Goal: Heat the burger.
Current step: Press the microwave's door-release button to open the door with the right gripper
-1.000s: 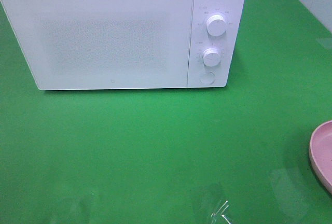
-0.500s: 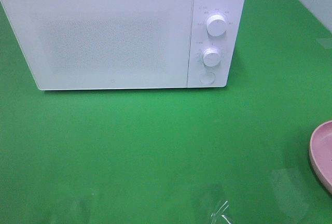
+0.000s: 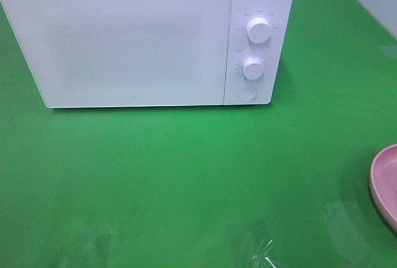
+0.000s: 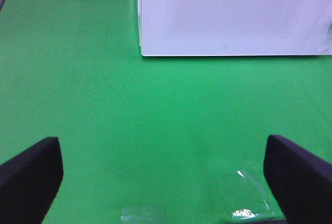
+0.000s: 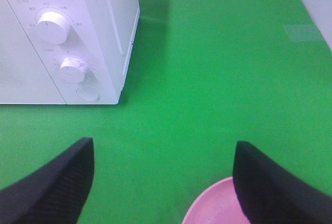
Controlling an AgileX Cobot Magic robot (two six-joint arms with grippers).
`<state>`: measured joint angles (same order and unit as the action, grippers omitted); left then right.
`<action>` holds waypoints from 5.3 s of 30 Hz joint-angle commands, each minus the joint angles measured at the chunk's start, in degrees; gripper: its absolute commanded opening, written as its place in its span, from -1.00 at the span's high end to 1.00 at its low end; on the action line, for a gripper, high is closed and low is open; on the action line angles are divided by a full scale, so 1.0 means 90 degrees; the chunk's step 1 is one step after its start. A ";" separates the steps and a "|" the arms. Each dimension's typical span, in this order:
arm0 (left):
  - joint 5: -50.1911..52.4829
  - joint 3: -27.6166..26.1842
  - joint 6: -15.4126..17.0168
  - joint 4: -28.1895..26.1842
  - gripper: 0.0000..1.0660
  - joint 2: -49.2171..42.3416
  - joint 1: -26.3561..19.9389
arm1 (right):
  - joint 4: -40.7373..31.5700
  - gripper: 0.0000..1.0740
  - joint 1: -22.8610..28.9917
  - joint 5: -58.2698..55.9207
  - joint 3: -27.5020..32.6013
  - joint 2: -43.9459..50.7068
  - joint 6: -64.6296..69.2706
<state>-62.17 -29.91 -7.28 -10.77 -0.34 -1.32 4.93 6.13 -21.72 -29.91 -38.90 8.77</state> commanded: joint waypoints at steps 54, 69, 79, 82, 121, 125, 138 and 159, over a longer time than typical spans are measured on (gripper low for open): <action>0.0089 0.0025 0.0006 -0.0032 -0.83 -0.0095 0.0032 | -0.2114 -0.32 0.0885 0.7595 0.1642 -0.3406 -0.2324; 0.0089 0.0025 0.0006 -0.0032 -0.83 -0.0095 0.0032 | -0.4323 -0.32 0.2839 0.8779 0.1642 -0.4399 -0.3661; 0.0089 0.0025 0.0006 -0.0032 -0.83 -0.0095 0.0032 | -0.5367 -0.32 0.3998 1.0090 0.1630 -0.5570 -0.3699; 0.0089 0.0025 0.0006 -0.0032 -0.83 -0.0095 0.0032 | -0.5373 -0.32 0.4221 1.0090 0.1630 -0.5730 -0.3654; 0.0089 0.0025 0.0006 -0.0032 -0.83 -0.0095 0.0032 | -0.5150 0.67 0.4507 0.9855 0.1630 -0.6067 0.5271; 0.0089 0.0025 0.0006 -0.0032 -0.83 -0.0095 0.0032 | -0.5112 0.87 0.4507 0.9460 0.1630 -0.6067 0.6061; 0.0089 0.0025 0.0006 -0.0032 -0.83 -0.0095 0.0032 | -0.5093 1.00 0.4488 0.9148 0.1541 -0.6092 0.6748; 0.0089 0.0025 0.0006 -0.0032 -0.83 -0.0095 0.0032 | -0.3934 1.00 0.3622 0.8677 0.0420 -0.7423 0.7894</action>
<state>-62.17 -29.91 -7.28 -10.77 -0.34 -1.32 -31.80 39.02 56.49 -25.61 -105.71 79.64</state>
